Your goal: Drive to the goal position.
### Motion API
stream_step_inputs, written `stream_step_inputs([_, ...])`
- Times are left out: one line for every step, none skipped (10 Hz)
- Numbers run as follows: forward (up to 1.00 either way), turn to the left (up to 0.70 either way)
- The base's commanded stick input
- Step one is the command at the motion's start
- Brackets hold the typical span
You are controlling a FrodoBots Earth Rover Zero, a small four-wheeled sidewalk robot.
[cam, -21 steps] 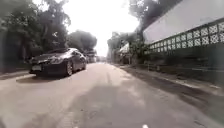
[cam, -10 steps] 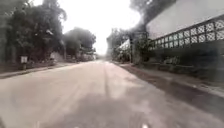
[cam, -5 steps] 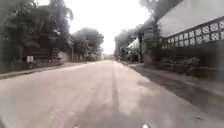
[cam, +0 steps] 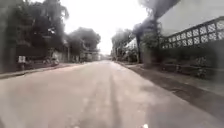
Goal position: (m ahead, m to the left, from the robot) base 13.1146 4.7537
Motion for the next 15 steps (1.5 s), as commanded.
stream_step_inputs([0.85,0.02])
stream_step_inputs([0.85,0.03])
stream_step_inputs([0.85,-0.10])
stream_step_inputs([0.85,-0.34])
stream_step_inputs([0.85,-0.34])
stream_step_inputs([0.85,-0.20])
stream_step_inputs([0.85,0.06])
stream_step_inputs([0.85,0.10])
stream_step_inputs([0.85,0.00])
stream_step_inputs([0.85,0.00])
stream_step_inputs([0.85,0.00])
stream_step_inputs([0.85,0.00])
stream_step_inputs([0.85,0.00])
stream_step_inputs([0.85,0.00])
stream_step_inputs([0.85,0.00])
